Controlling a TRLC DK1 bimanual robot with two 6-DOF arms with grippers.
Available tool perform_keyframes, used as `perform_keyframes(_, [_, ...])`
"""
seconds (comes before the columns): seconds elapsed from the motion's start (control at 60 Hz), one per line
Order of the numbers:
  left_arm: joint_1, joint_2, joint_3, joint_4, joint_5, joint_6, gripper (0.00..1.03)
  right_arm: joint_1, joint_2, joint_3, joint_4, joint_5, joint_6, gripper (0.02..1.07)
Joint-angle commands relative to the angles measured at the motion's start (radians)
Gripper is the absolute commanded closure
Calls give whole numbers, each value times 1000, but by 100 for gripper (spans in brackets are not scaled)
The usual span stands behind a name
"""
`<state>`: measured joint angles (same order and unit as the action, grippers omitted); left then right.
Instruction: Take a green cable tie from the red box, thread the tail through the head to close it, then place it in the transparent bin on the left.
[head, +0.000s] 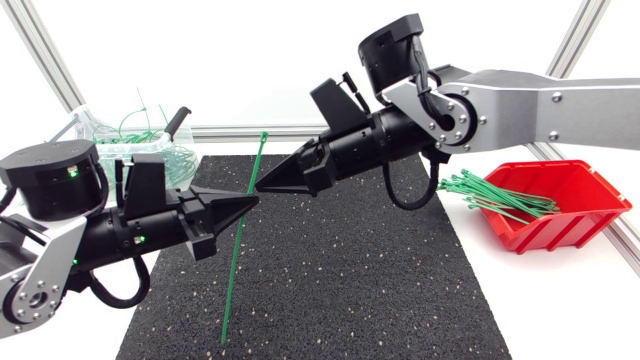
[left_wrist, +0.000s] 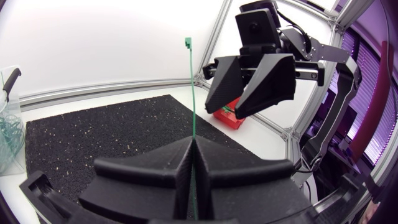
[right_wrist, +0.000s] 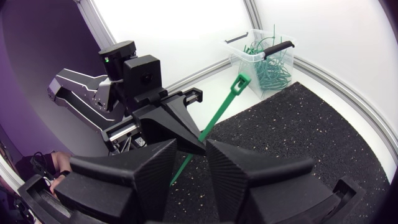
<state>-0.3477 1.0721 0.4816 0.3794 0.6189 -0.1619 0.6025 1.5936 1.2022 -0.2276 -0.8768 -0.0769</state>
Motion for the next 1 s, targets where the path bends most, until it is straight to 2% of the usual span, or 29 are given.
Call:
perform_keyframes(0.0, [3,-18,-31,15,18,-28,100,-3,19,-21,17,1,-14,68])
perform_keyframes(0.55, [-36,-43,-43,15,27,-36,100,3,62,-16,68,29,2,68])
perform_keyframes(0.6, [-36,-43,-43,13,27,-36,100,6,57,-20,71,22,2,71])
perform_keyframes(0.95, [-36,-31,-44,15,30,-33,100,17,14,-50,89,-17,8,71])
perform_keyframes(0.983, [-36,-31,-43,16,30,-33,100,19,12,-50,89,-17,8,74])
